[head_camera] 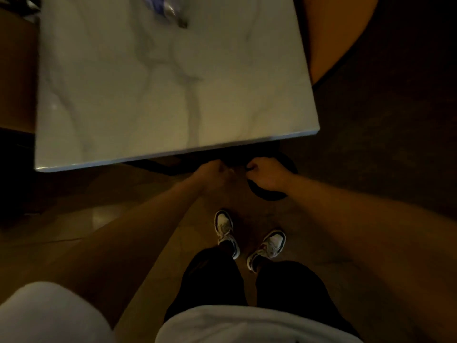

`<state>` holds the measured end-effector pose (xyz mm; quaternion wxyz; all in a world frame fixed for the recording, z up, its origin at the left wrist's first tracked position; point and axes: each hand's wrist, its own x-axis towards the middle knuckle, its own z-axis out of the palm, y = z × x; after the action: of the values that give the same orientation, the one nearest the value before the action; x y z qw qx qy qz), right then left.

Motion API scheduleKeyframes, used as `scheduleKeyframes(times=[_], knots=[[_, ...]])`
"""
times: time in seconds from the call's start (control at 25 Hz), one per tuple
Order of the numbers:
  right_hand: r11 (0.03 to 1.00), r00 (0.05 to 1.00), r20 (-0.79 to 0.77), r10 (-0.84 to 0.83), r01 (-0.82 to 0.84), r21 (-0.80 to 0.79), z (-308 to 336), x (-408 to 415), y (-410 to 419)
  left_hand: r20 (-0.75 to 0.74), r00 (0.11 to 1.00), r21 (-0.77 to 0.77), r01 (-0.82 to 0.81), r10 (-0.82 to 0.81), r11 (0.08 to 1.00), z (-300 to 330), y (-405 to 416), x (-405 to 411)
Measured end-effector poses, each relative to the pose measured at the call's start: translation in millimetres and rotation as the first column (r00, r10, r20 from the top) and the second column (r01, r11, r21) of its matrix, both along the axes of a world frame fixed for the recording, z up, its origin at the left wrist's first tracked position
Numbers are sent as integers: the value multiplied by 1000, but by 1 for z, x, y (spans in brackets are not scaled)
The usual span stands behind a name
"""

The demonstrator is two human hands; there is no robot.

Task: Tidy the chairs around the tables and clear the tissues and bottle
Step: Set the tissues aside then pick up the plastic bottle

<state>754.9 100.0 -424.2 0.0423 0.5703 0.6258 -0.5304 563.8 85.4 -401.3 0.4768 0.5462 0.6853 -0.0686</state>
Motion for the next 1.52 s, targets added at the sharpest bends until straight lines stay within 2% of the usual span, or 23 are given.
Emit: scheduleKeyframes(times=[0.12,0.24,0.48,0.56,0.64,0.72,0.84,1.0,1.08,1.16,1.4,1.52], knots=[[986,988,3,151,-151,70,48,-33,26,-31,999,31,-33,34,999,27,5,-36],[957,973,29,231,-232,172,78,-76,66,-87,989,148,-109,122,983,53,34,-76],[930,992,59,107,-121,348,86,-150,162,-140,986,395,-30,92,918,52,137,-155],[890,997,76,29,-60,451,83,-175,201,-181,983,432,70,10,899,46,177,-181],[832,993,103,-62,-6,555,82,-199,238,-279,948,417,266,-156,869,40,216,-202],[753,976,181,-123,-27,658,82,-224,276,-378,886,377,412,-268,830,35,251,-219],[667,926,335,-176,-137,732,79,-251,326,-424,839,308,488,-342,816,25,291,-237],[709,901,416,-121,-215,672,55,-269,368,-401,793,225,571,-459,790,14,315,-247],[736,895,425,-135,-196,648,42,-270,374,-400,787,235,583,-469,778,13,320,-247],[711,893,410,-185,-166,683,34,-268,373,-403,792,242,576,-459,781,11,319,-246],[728,901,336,-275,-33,685,41,-240,327,-432,781,189,567,-451,802,15,315,-238],[746,904,237,-355,121,655,53,-208,290,-444,760,171,592,-475,787,21,302,-218]])
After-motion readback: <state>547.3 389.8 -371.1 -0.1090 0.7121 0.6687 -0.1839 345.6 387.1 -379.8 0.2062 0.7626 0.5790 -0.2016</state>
